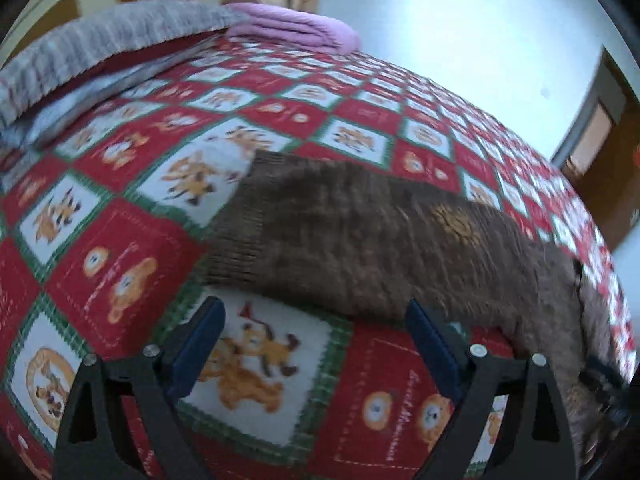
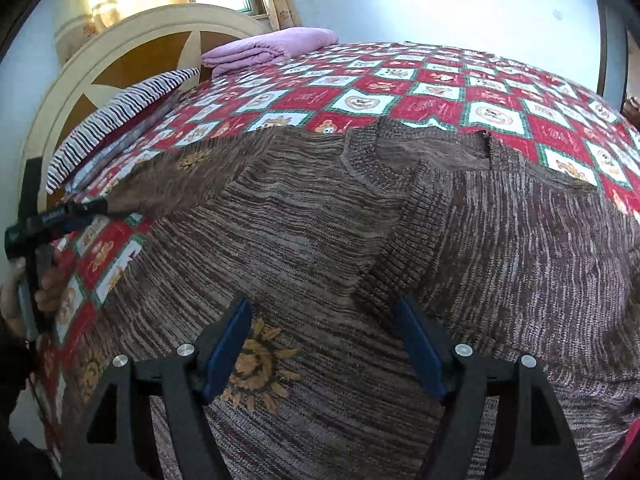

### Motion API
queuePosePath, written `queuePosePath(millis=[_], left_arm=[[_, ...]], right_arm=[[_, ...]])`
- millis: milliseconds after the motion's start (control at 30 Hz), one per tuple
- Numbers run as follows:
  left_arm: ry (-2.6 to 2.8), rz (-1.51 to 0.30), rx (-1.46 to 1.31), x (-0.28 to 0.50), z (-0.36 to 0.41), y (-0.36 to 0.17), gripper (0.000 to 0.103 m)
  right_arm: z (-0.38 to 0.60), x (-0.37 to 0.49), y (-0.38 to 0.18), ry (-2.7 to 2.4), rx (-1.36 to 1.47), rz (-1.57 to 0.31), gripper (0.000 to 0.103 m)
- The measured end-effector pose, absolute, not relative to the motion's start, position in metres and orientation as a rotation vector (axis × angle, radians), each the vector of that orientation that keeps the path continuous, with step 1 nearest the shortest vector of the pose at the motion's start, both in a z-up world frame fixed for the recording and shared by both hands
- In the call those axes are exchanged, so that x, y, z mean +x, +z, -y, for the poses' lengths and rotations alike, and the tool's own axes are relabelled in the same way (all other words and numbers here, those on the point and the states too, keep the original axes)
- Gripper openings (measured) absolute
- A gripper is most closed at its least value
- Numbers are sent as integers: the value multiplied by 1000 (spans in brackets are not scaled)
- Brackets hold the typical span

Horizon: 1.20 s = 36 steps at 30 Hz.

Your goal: Fold small clothes

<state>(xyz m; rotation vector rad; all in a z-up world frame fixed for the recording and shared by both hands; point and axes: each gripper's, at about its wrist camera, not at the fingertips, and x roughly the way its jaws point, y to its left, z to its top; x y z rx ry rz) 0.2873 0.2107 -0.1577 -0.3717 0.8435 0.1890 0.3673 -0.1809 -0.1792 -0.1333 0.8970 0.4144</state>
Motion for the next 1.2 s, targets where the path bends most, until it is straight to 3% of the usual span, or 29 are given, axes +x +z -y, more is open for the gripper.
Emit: queuePosePath(millis=[267, 433, 667, 767, 800, 833, 867, 1200], left_arm=[[136, -861, -607, 289, -232, -162, 92], [123, -835, -708, 297, -242, -164, 80], [147, -799, -729, 312, -253, -168, 77], [179, -798, -701, 317, -254, -168, 62], [185, -798, -687, 317, -254, -168, 43], [176, -810, -672, 319, -255, -169, 14], [156, -838, -676, 323, -257, -173, 7], [128, -770, -599, 325, -250, -128, 8]], right_arm=[[169, 363, -183, 366, -247, -891, 78], [169, 361, -183, 356, -259, -887, 79], [170, 361, -183, 355, -255, -882, 79], [169, 360, -183, 352, -259, -880, 79], [170, 360, -183, 353, -258, -880, 79], [170, 360, -183, 353, -257, -880, 79], [171, 360, -183, 354, -254, -879, 79], [172, 361, -182, 362, -238, -878, 79]])
